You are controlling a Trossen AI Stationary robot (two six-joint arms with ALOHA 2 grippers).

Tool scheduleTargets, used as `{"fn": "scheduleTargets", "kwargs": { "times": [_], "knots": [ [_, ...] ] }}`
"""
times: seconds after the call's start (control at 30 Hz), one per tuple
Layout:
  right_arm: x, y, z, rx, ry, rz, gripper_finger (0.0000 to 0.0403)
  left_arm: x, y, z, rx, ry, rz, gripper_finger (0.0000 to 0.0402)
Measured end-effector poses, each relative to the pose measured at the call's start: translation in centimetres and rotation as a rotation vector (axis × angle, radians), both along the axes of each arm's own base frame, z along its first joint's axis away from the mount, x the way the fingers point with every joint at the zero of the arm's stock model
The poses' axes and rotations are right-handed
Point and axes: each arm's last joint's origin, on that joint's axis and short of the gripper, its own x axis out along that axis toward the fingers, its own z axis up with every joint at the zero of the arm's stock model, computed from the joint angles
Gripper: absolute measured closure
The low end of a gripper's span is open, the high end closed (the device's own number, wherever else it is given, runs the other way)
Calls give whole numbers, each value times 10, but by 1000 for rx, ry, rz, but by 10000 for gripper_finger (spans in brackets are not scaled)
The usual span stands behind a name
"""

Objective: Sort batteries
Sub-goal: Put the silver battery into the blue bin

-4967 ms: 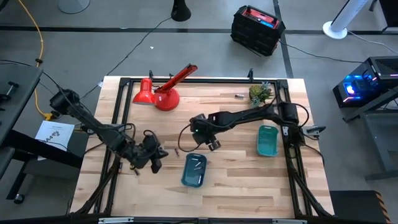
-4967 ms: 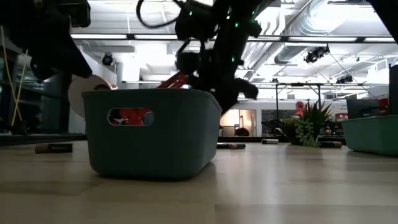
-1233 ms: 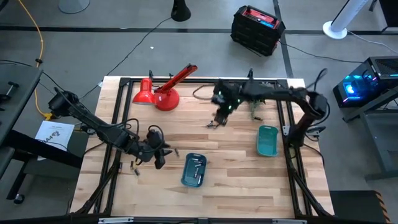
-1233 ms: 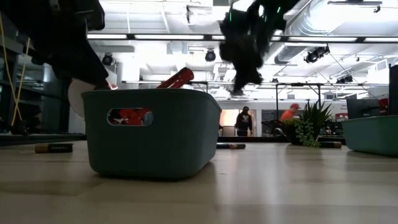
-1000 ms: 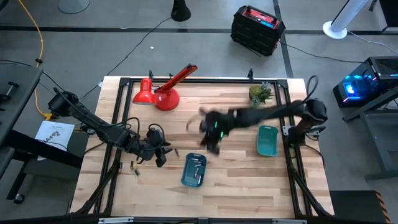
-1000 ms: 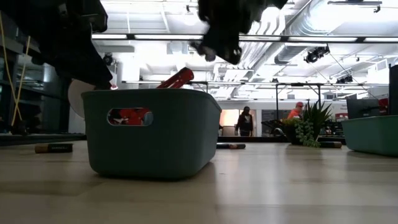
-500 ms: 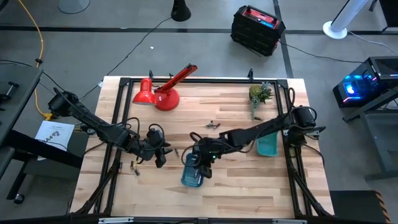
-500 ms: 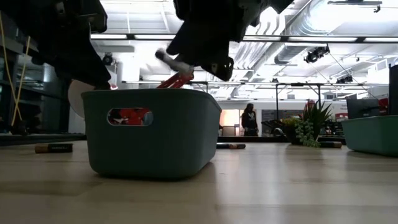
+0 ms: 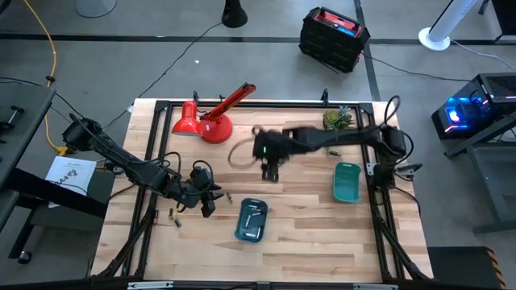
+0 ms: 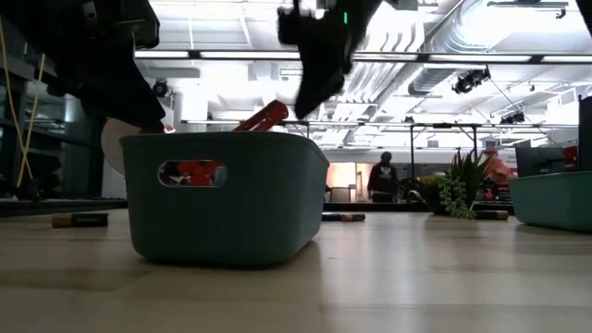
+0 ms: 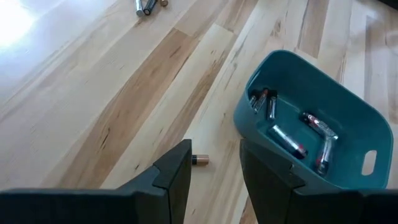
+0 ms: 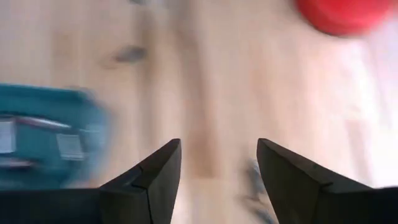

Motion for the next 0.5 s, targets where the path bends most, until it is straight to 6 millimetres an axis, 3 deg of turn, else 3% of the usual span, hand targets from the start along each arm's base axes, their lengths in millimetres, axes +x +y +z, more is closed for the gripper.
{"fn": "scheduleTargets", "kwargs": {
  "times": [0.1,0.23,0.5],
  "knots": [
    [-10,-28,-21,7,81,-30,200,0,0,0,0,0,0,273],
    [-24,-49,-47,4,158,-20,208,0,0,0,5,1,4,273],
    [-30,-63,-81,-107,140,95,227,0,1,0,13,-7,24,273]
  ]
}}
